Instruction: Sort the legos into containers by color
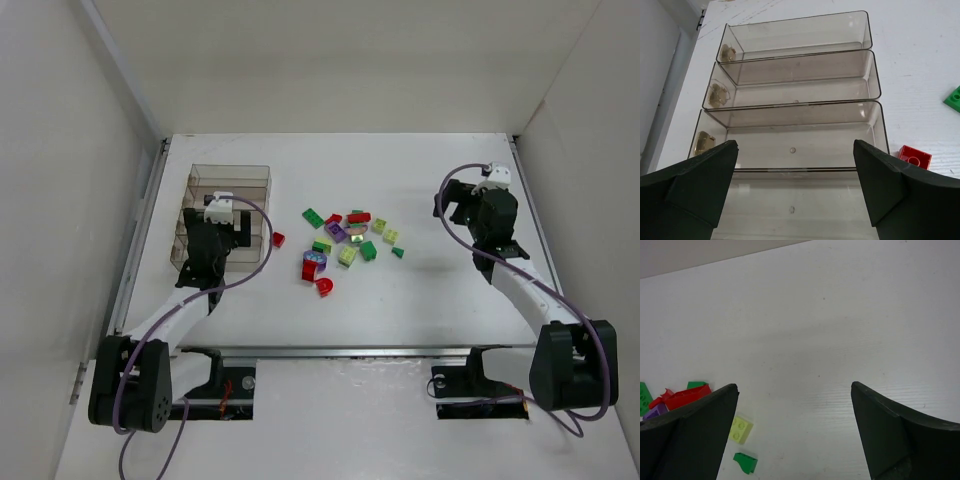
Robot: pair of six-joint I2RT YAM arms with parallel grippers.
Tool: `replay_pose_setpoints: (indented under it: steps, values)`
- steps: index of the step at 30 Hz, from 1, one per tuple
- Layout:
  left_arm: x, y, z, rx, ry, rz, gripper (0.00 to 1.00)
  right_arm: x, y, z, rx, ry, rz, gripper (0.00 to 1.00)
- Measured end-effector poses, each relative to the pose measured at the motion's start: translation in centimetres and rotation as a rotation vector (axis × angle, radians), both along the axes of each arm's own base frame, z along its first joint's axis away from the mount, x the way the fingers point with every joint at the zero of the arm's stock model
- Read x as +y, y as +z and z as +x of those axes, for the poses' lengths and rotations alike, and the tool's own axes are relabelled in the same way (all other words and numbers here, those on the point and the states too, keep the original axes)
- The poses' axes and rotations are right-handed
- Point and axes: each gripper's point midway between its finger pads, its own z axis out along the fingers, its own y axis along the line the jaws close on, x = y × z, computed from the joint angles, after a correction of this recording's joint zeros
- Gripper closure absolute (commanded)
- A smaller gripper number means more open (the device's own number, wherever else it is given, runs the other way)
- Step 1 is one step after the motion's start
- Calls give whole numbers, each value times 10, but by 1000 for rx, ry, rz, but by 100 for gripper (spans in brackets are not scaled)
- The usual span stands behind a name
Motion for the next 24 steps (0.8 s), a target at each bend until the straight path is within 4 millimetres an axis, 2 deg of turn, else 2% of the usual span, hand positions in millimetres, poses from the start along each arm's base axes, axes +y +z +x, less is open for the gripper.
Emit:
replay_pose_setpoints:
  steps: [3, 5, 7, 9, 11, 13, 15, 16, 18, 20, 22, 24]
  values:
    - [-1, -1, 0, 12, -19, 22, 0, 4, -1, -2, 14, 20, 4, 0]
    - [-8, -4, -1, 68, -96, 84, 0, 7, 3, -2, 24, 40, 8, 0]
    - [-18, 0, -1, 113, -201, 160, 0, 11, 13, -1, 24, 63, 1, 0]
    - [-31, 17, 2, 130, -322, 238, 0, 20, 33, 1, 20, 99, -27, 0]
    - [-45, 45, 7, 106, -450, 322, 0, 39, 58, 4, 3, 152, -89, 0]
    - [-57, 74, 13, 70, -545, 377, 0, 71, 86, 7, -23, 218, -170, 0]
    - [-71, 98, 22, 49, -617, 393, 0, 105, 104, 8, -26, 282, -252, 0]
    - [-78, 107, 27, 51, -653, 393, 0, 121, 107, 8, -11, 314, -284, 0]
    - [-93, 122, 39, 62, -730, 392, 0, 147, 100, 5, 34, 385, -325, 0]
    - [-111, 127, 48, 83, -808, 393, 0, 157, 79, -3, 96, 457, -331, 0]
    - [-126, 116, 48, 125, -861, 405, 0, 160, 50, -16, 171, 515, -329, 0]
    - [-138, 95, 36, 186, -908, 436, 0, 162, 23, -31, 241, 554, -328, 0]
